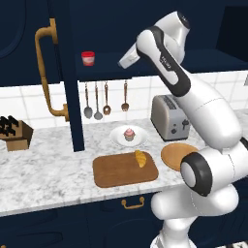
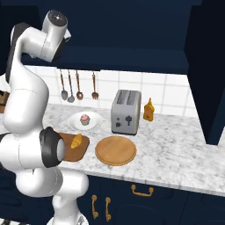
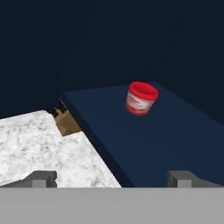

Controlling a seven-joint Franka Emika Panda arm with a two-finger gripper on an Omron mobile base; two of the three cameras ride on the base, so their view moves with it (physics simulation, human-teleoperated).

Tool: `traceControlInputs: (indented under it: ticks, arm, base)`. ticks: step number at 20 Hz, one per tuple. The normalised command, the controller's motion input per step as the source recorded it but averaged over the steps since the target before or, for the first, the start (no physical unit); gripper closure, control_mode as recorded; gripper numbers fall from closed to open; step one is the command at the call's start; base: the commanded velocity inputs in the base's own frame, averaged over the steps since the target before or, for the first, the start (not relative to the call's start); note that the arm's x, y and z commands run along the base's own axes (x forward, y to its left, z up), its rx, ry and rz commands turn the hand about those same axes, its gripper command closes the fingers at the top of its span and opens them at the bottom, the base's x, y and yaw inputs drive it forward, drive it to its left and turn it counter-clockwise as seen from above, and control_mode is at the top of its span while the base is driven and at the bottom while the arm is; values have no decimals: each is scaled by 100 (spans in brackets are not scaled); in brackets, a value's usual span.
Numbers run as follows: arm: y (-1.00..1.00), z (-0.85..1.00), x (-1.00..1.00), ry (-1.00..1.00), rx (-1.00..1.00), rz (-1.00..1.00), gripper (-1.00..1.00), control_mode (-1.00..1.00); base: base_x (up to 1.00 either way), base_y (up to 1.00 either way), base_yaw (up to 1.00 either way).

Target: From the different types of pastries on the counter, select a croissant and place it on the cutting board. Then retrieve a jar of jam from the cabinet and place it alongside the croissant on the cutting board.

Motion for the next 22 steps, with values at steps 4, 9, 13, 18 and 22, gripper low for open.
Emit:
traceControlInputs:
  ticks: [4,9,13,18,22]
  arm:
    - [0,7,8,-4,0,0,-100,-100]
    - [20,16,28,2,0,0,-100,-100]
    - [17,17,17,3,0,0,-100,-100]
    - [13,5,3,0,1,0,-100,-100]
    - [45,0,18,0,0,-2,-100,-100]
  base:
    - [0,0,0]
    - [0,0,0]
    - [0,0,0]
    - [0,0,0]
    - [0,0,0]
